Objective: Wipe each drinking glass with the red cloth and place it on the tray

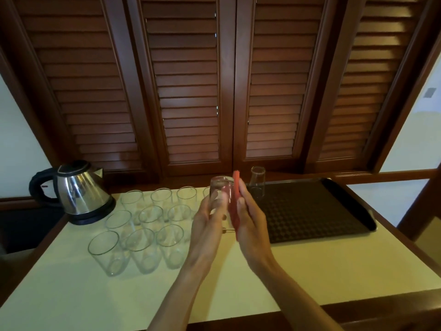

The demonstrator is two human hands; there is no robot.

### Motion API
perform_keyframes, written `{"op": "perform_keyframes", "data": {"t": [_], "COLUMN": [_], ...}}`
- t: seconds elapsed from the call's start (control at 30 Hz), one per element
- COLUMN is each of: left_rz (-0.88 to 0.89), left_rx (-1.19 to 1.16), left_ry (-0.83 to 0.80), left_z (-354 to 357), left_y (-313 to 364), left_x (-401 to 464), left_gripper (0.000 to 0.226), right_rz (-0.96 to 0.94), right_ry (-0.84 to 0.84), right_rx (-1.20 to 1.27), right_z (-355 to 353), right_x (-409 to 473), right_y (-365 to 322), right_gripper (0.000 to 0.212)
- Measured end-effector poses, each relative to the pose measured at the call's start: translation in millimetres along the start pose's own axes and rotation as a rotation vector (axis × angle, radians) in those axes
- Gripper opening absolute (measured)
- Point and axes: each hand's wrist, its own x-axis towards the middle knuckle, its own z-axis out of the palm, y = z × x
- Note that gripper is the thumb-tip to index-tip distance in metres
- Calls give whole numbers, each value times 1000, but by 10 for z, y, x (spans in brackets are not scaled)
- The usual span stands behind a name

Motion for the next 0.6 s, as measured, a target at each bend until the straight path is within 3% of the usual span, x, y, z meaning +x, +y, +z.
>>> {"op": "perform_keyframes", "data": {"t": [0.17,0.33,0.43,0.6], "left_rz": [0,36,32,-6], "left_rx": [-182,-52,-113,-13], "left_ry": [25,-33,-13,-29], "left_z": [-165,-114,-212,-257], "left_y": [79,9,127,89], "left_x": [146,-31,59,-50], "left_gripper": [53,51,45,62], "right_rz": [25,48,58,105], "right_ry": [-50,-47,-97,-64], "right_rx": [8,53,44,3], "right_z": [99,6,74,-1], "right_x": [-195,42,-158,-5], "right_y": [14,-125,-47,-125], "right_gripper": [52,44,45,43]}}
